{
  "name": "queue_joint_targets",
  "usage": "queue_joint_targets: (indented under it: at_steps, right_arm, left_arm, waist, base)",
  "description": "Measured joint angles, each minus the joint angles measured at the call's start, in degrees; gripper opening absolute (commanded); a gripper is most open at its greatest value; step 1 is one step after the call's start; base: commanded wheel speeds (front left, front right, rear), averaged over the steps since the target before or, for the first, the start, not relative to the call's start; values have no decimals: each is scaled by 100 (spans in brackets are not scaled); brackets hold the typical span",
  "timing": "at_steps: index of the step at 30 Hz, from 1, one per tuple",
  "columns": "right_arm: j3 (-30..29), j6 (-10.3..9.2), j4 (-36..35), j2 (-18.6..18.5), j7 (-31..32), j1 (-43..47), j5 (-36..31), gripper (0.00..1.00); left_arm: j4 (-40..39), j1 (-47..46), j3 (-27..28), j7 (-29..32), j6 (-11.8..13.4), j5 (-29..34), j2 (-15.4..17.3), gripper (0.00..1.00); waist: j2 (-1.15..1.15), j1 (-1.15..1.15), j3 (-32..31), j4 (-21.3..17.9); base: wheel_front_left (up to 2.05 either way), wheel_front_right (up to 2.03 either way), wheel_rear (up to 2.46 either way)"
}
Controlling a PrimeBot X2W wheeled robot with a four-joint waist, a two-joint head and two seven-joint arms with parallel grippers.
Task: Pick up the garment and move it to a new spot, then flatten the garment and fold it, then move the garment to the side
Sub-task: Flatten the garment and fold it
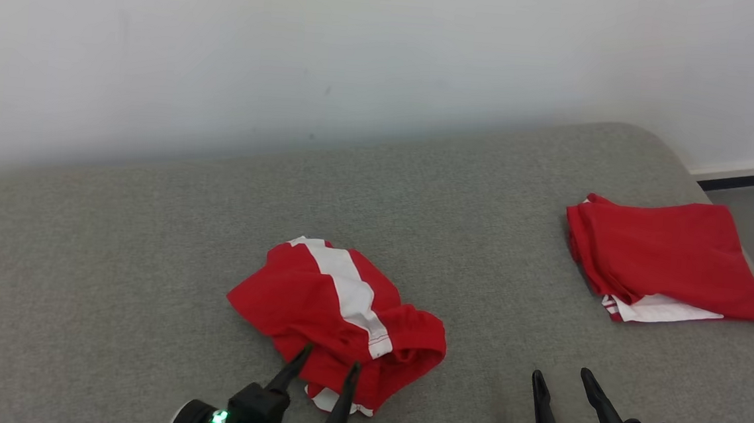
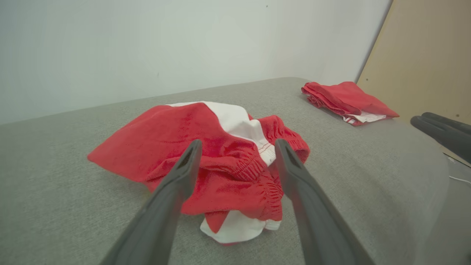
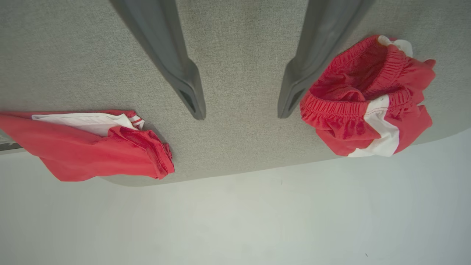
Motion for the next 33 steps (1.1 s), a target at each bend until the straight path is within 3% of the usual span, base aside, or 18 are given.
queue_joint_targets:
  at_steps: [5, 9, 12, 16, 22, 30, 31, 32, 33]
  right_arm:
    - [32, 0, 24, 0, -10, -47, 14, 100]
    - [36, 0, 37, 0, -35, -63, 14, 100]
    - [45, -1, 38, 0, -51, -73, 15, 100]
    - [54, 0, 48, 0, -60, -82, 20, 100]
    - [83, 0, 85, 0, -87, -113, 42, 100]
    - [103, 0, 115, 0, -110, -127, 70, 100]
    - [99, 0, 121, 0, -112, -127, 71, 100]
    - [97, 0, 129, 0, -121, -127, 71, 100]
    - [99, 0, 135, 0, -126, -128, 74, 100]
  left_arm:
    - [461, -452, -577, 87, -30, -53, -1, 100]
    - [913, -674, -719, 143, -26, -70, 14, 100]
    - [1121, -774, -700, 167, 82, -40, 29, 100]
    - [1500, -973, -589, 142, 482, 101, 70, 100]
    - [1837, -1162, -503, 196, 809, 198, 146, 100]
    - [1939, -1294, -414, 115, 870, 88, 159, 100]
    - [1938, -1299, -407, 94, 869, 79, 159, 80]
    - [1935, -1311, -397, 43, 872, 70, 158, 24]
    - [1936, -1342, -397, 29, 879, 54, 158, 0]
  waist:
    - [0, 0, 58, -316]
    - [0, 0, 113, -570]
    - [0, 0, 144, -686]
    - [0, 0, 234, -903]
    - [0, 0, 289, -988]
    - [0, 0, 273, -940]
    - [0, 0, 274, -926]
    - [0, 0, 275, -910]
    - [0, 0, 277, -895]
  base:
    - [0, 0, 0]
    - [0, 0, 0]
    - [0, 0, 0]
    - [0, 0, 0]
    - [0, 0, 0]
    - [0, 0, 0]
    - [0, 0, 0]
    - [0, 0, 0]
    - [0, 0, 0]
